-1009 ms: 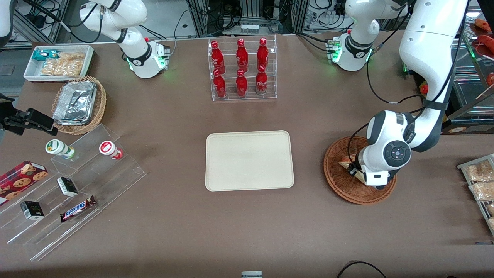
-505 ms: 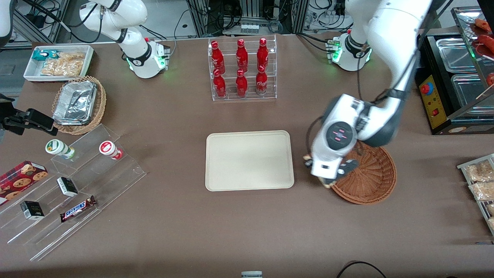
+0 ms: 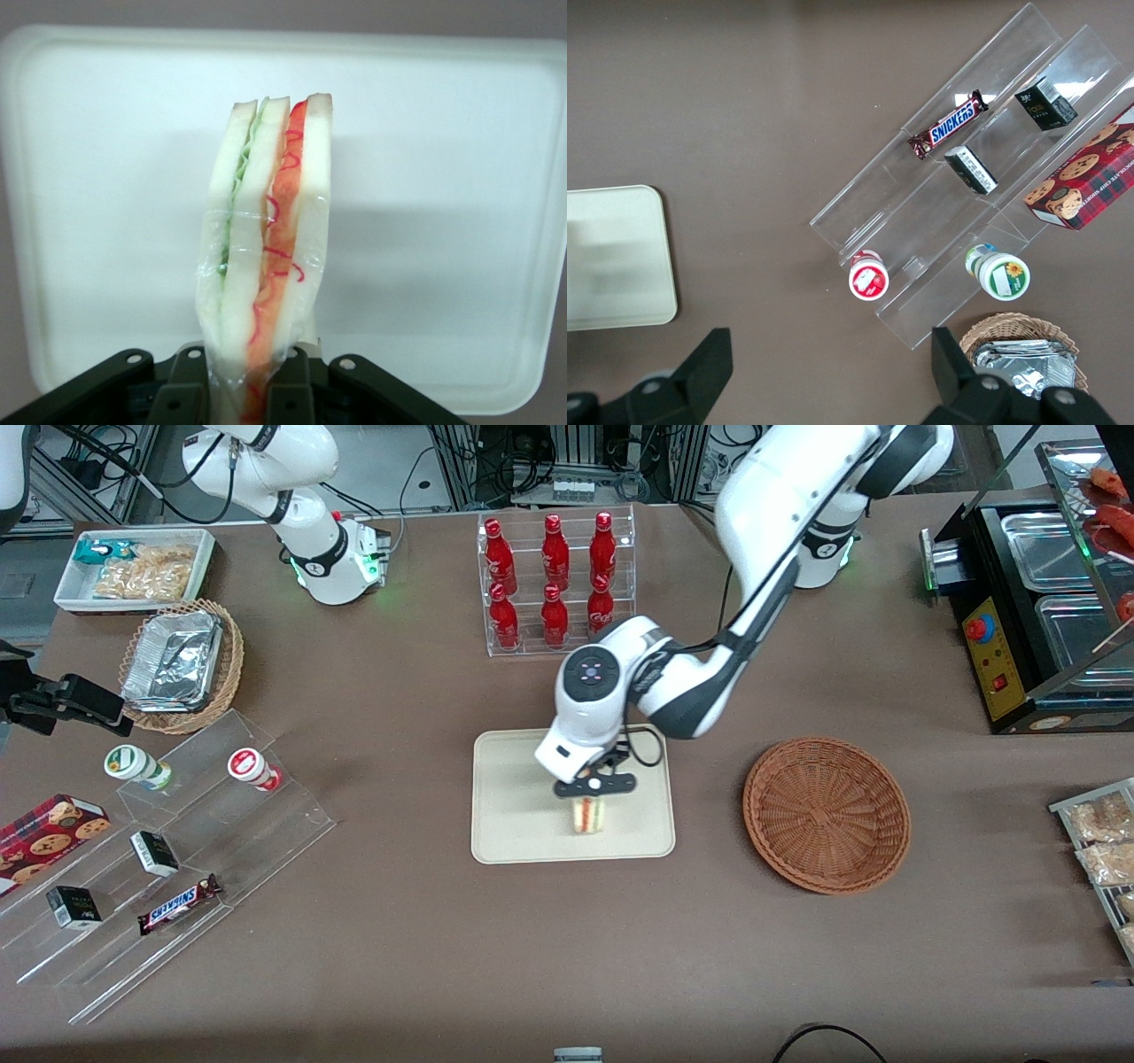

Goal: Place sandwich from basket to tray
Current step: 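Lower the sandwich onto the tray and open the left gripper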

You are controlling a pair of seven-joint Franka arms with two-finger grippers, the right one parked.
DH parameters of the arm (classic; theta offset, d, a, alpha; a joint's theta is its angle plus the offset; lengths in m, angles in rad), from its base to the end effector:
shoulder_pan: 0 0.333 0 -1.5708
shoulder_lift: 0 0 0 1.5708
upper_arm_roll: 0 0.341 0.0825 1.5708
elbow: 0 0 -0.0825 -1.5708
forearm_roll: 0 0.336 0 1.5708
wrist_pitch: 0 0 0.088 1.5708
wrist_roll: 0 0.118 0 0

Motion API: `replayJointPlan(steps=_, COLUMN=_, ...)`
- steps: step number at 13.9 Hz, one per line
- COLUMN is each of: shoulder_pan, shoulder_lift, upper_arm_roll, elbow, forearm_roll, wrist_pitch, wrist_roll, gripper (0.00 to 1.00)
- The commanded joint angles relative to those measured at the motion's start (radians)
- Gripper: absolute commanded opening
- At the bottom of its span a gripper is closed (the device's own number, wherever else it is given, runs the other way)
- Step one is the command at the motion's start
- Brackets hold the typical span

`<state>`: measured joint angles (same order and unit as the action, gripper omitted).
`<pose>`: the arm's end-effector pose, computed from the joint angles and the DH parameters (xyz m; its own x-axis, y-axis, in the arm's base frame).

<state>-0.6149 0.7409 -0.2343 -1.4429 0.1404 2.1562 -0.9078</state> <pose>0.4927 -0.4957 0.2921 0.9986 0.0390 -0.0360 0.0397 -0.9990 0.0205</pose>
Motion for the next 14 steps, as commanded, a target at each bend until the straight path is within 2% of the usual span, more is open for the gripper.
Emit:
replayJointPlan(steps=1, shoulder_pan=-0.063, shoulder_lift=0.075, upper_arm_roll=0.013, elbow=0.084, forearm_roll=0.011, wrist_pitch=-0.006, wrist_roll=0.015, gripper=0.12)
replayJointPlan(steps=3, shoulder_pan=-0.071, shoulder_lift=0.092, upper_arm_roll=0.013, elbow=0.085, forearm_roll=0.011, wrist_pitch=-0.006, wrist_roll=0.015, gripper=0.14)
replayJointPlan(steps=6, shoulder_pan=-0.069, shoulder_lift=0.1, upper_arm_roll=0.013, elbow=0.096, forearm_roll=0.011, wrist_pitch=-0.006, wrist_roll=0.015, gripper=0.26)
replayJointPlan(steps=7, shoulder_pan=-0.068, shoulder_lift=0.1, upper_arm_roll=0.015, elbow=0.096, forearm_roll=0.011, wrist_pitch=-0.006, wrist_roll=0.015, gripper=0.48)
replayJointPlan(steps=8, shoulder_pan=-0.066, shoulder_lift=0.1, upper_arm_roll=0.018, elbow=0.098, forearm_roll=0.011, wrist_pitch=-0.006, wrist_roll=0.02, gripper=0.92)
replayJointPlan(steps=9, shoulder_pan=-0.065, shoulder_lift=0.097, upper_arm_roll=0.021, elbow=0.099, forearm_roll=0.013, wrist_pitch=-0.006, wrist_roll=0.015, gripper=1.0)
replayJointPlan(steps=14, shoulder_pan=-0.062, shoulder_lift=0.051, upper_arm_roll=0.087, elbow=0.122, forearm_roll=0.015, wrist_pitch=-0.018, wrist_roll=0.013, gripper=1.0)
